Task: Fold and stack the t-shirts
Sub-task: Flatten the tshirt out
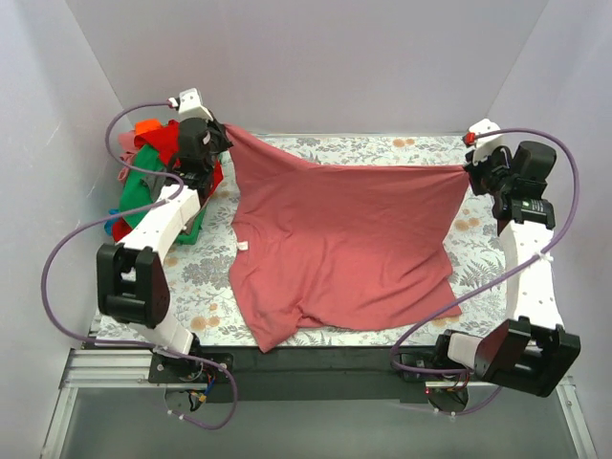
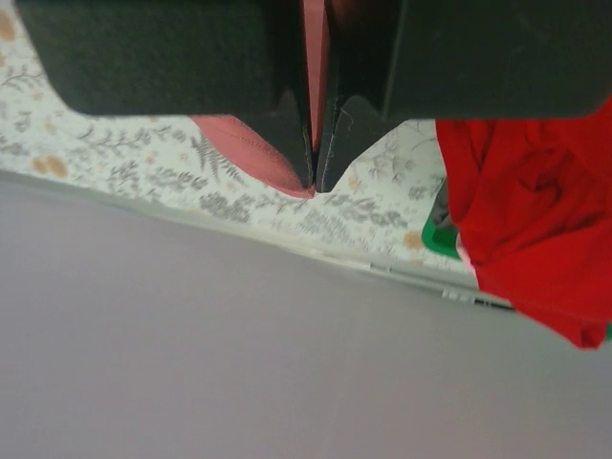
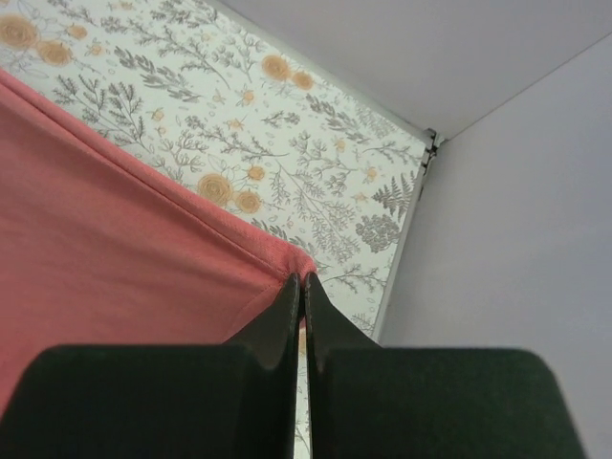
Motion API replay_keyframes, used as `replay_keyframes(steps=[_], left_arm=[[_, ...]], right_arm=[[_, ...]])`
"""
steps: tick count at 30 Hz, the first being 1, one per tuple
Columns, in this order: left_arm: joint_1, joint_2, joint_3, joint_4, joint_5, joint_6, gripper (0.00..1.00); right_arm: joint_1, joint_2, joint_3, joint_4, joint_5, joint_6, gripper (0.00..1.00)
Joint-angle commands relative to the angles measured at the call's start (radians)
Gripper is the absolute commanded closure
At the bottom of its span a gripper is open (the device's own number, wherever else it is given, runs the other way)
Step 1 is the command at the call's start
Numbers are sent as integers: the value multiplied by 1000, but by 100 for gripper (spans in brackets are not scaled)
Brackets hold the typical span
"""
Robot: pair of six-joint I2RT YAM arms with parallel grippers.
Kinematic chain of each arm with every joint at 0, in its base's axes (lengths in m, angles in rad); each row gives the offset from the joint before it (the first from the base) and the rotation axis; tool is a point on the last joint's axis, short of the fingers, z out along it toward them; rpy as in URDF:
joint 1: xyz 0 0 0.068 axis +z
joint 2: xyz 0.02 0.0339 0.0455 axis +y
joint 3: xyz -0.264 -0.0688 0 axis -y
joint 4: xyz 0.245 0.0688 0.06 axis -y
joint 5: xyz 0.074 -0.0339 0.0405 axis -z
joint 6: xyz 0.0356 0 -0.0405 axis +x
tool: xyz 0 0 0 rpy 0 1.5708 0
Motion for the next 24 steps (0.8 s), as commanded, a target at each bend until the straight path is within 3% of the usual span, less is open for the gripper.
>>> replay_keyframes(steps=[1, 5, 8, 16, 24], left_arm=[[27, 46, 49, 56, 26, -16, 100], [38, 65, 78, 42, 42, -36, 100], [38, -7, 78, 42, 49, -47, 100], [38, -335, 150, 8, 50, -110, 100], [38, -557, 252, -53, 61, -159, 100]], right_arm=[[3, 53, -18, 152, -2, 13, 99], [3, 72, 26, 162, -2, 27, 99], [5, 50, 87, 113, -2, 21, 99], [5, -66, 441, -50, -28, -8, 99], [5, -155, 748, -134, 10, 13, 99]])
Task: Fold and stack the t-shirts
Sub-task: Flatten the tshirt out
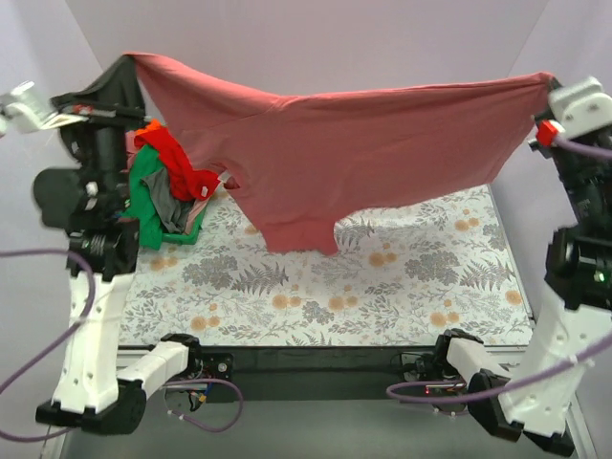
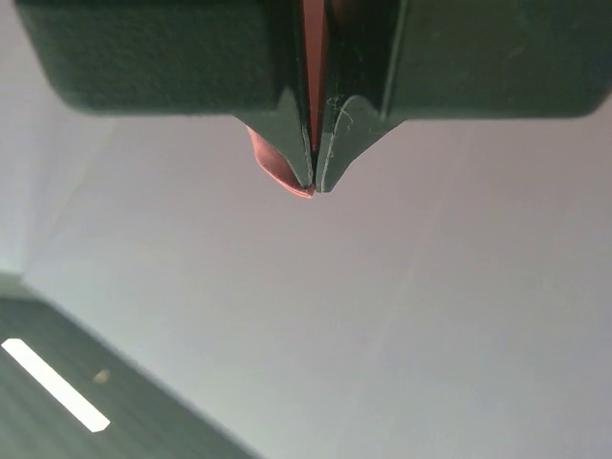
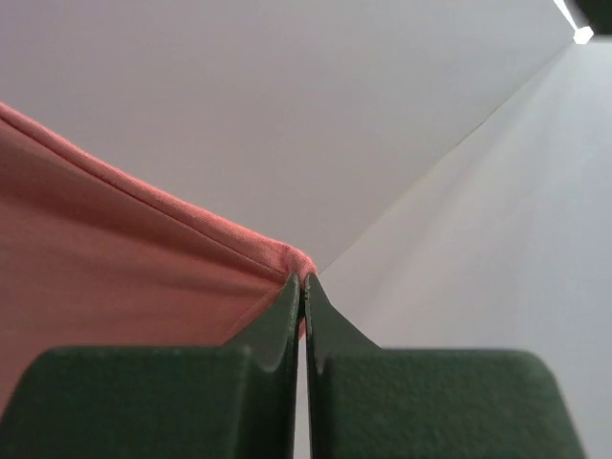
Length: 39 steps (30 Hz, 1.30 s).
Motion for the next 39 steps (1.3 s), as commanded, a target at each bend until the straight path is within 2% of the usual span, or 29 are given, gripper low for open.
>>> replay_keyframes(steps=[1, 5, 10, 14, 18, 22, 30, 36, 39], left_arm=[[9, -52, 60, -33, -3, -31, 100], [7, -90, 193, -61, 3, -34, 100], [6, -86, 331, -78, 14, -26, 100], [-16, -78, 370, -78, 5, -7, 100], [-25, -70, 338, -78, -9, 9, 100], [-28, -50, 266, -65, -20, 21, 100], [-28, 20, -16, 8, -38, 41, 100], [-28, 202, -245, 109, -21, 35, 100], [-26, 348, -270, 149, -3, 27, 100]], right_arm=[[0, -29, 117, -33, 42, 2, 99], [0, -29, 272, -47, 88, 6, 99], [-1, -5, 389, -52, 137, 9, 99], [-1, 8, 424, -52, 145, 12, 99], [-1, 12, 401, -52, 148, 13, 99], [0, 2, 294, -35, 134, 16, 99], [-1, -15, -155, 39, 82, 30, 99], [-1, 3, -502, 203, 59, 22, 99], [0, 50, -588, 277, 62, 15, 99]])
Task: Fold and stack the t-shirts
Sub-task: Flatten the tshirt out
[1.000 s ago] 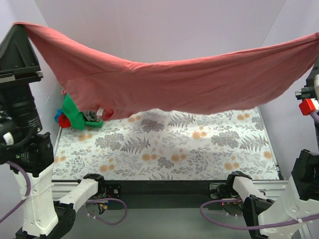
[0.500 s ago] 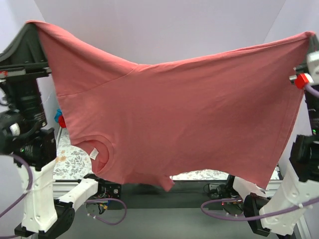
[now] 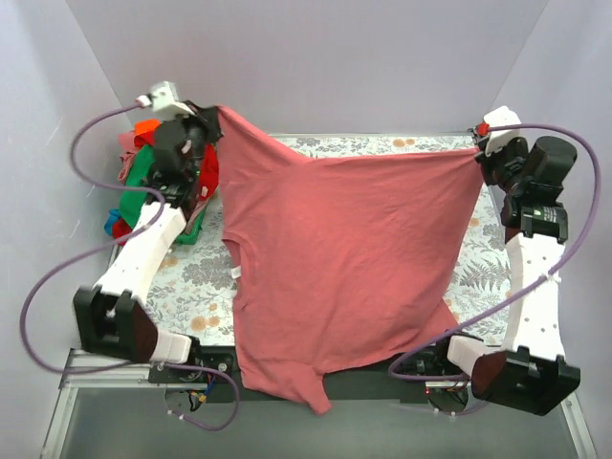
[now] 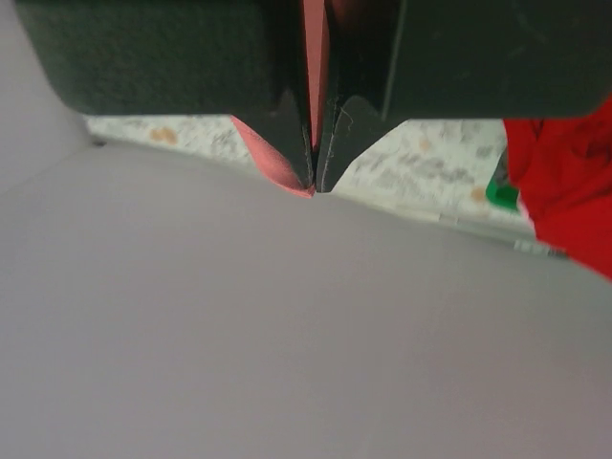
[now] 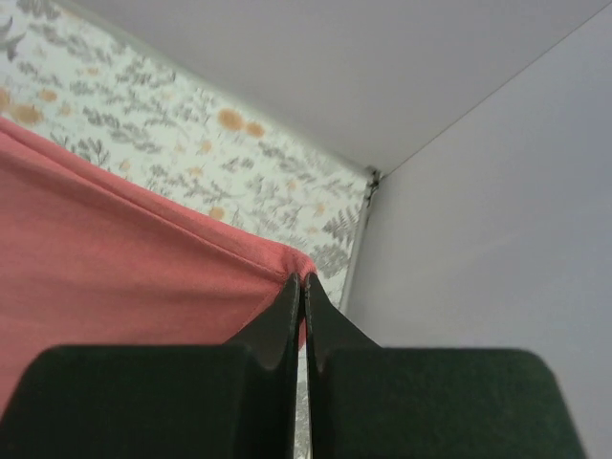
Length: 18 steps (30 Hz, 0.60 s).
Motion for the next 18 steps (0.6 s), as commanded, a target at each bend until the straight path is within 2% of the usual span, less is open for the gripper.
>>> replay_keyframes(steps=[1, 2, 9, 18], left_arm=[[2, 98, -23, 80, 7, 6, 100], [2, 173, -17, 89, 16, 3, 100], [5, 423, 124, 62, 38, 3, 100], [6, 584, 251, 10, 55, 35, 100]], right_arm=[[-2, 36, -79, 187, -2, -9, 99], [-1, 54, -90, 196, -2, -14, 99], [2, 197, -179, 309, 30, -32, 99], [16, 275, -279, 455, 58, -7, 99]])
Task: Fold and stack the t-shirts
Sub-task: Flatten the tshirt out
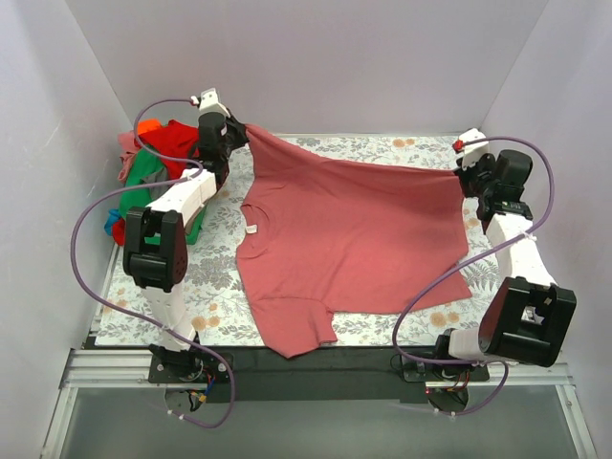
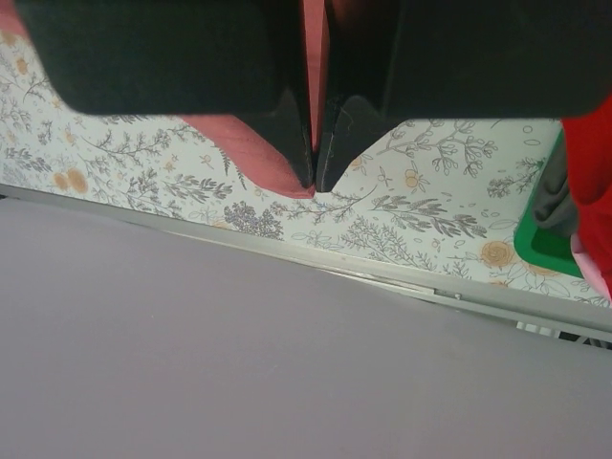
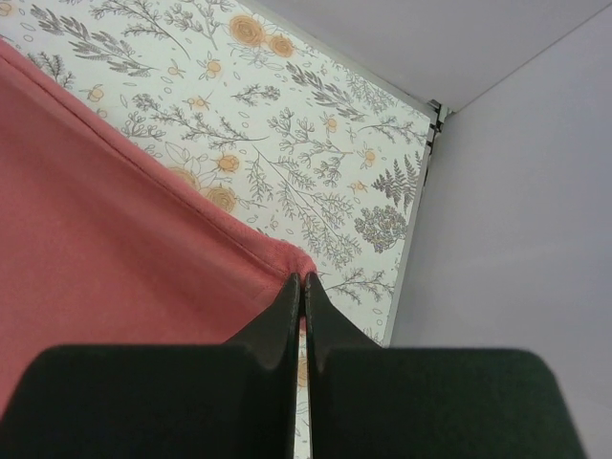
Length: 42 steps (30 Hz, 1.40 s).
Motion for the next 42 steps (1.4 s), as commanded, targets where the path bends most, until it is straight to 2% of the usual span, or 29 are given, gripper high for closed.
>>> replay_keyframes(steps=[1, 8, 14, 21, 25, 29, 37, 42], left_arm=[[6, 16, 46, 3, 4, 26, 100], [13, 70, 83, -4, 27, 38, 100], [19, 123, 144, -11, 43, 38, 100], [25, 166, 195, -11, 60, 49, 100], [26, 198, 228, -14, 68, 58, 100], [26, 219, 248, -10, 74, 57, 100], [28, 234, 250, -10, 73, 72, 100], [28, 232, 242, -8, 80, 73, 100]], right_arm=[[6, 13, -11, 129, 18, 12, 99], [7, 67, -27, 190, 47, 31, 99], [21, 140, -44, 321, 81, 35, 99], [42, 298, -50, 514, 147, -33, 99], [44, 413, 11, 658, 231, -38, 99], [44, 541, 130, 681, 325, -21, 99], [44, 680, 245, 758, 300, -1, 99], [45, 725, 278, 810, 190, -27, 99]])
